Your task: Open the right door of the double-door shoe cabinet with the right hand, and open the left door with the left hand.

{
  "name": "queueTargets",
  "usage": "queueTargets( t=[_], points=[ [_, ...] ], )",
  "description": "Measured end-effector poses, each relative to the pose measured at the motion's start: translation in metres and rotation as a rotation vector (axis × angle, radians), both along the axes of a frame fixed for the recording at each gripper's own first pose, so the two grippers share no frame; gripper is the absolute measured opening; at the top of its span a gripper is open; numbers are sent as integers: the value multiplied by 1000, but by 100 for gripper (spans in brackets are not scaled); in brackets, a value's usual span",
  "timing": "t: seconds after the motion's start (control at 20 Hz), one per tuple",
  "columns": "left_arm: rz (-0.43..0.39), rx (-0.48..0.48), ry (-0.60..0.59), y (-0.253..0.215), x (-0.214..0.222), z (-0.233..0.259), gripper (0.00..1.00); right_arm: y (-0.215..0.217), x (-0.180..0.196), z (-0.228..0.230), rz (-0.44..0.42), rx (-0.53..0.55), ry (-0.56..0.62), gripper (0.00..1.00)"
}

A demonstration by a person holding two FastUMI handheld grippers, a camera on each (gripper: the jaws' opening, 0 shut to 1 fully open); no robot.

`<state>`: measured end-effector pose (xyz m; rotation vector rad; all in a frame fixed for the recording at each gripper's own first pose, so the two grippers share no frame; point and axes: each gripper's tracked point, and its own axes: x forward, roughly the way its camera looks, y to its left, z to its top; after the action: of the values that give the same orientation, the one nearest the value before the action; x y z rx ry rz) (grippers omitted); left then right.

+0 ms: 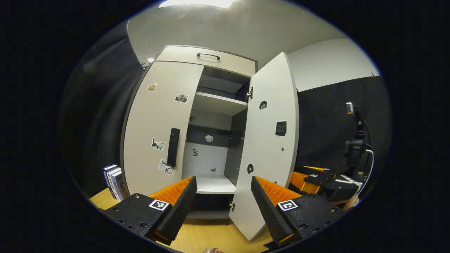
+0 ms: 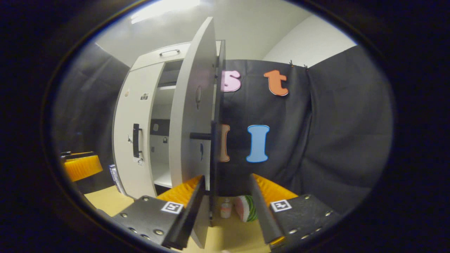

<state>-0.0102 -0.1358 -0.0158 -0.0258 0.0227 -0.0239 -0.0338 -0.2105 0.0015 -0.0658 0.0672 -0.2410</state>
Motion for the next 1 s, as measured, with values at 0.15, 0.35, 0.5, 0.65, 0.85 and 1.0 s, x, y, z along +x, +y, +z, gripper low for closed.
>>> queueTargets(
  t=[0.15, 0.35, 0.5, 0.65, 0.85, 1.0],
  points=[
    [15, 13, -2, 8, 5, 1, 96, 4, -19, 15, 4, 30, -39, 97],
    [18, 44, -21, 29, 20, 6, 96, 29, -40, 36, 37, -4, -71, 97],
    [36, 65, -43, 56, 39, 11, 96, 63, -42, 45, 76, -38, -84, 97],
    [45, 99, -60, 83, 64, 16, 96, 91, -38, 45, 91, -66, -86, 96],
    [46, 103, -85, 117, 105, 19, 96, 124, -27, 39, 102, -87, -76, 96],
    [19, 89, -85, 133, 140, 15, 95, 138, -19, 36, 78, -99, -66, 94]
  ],
)
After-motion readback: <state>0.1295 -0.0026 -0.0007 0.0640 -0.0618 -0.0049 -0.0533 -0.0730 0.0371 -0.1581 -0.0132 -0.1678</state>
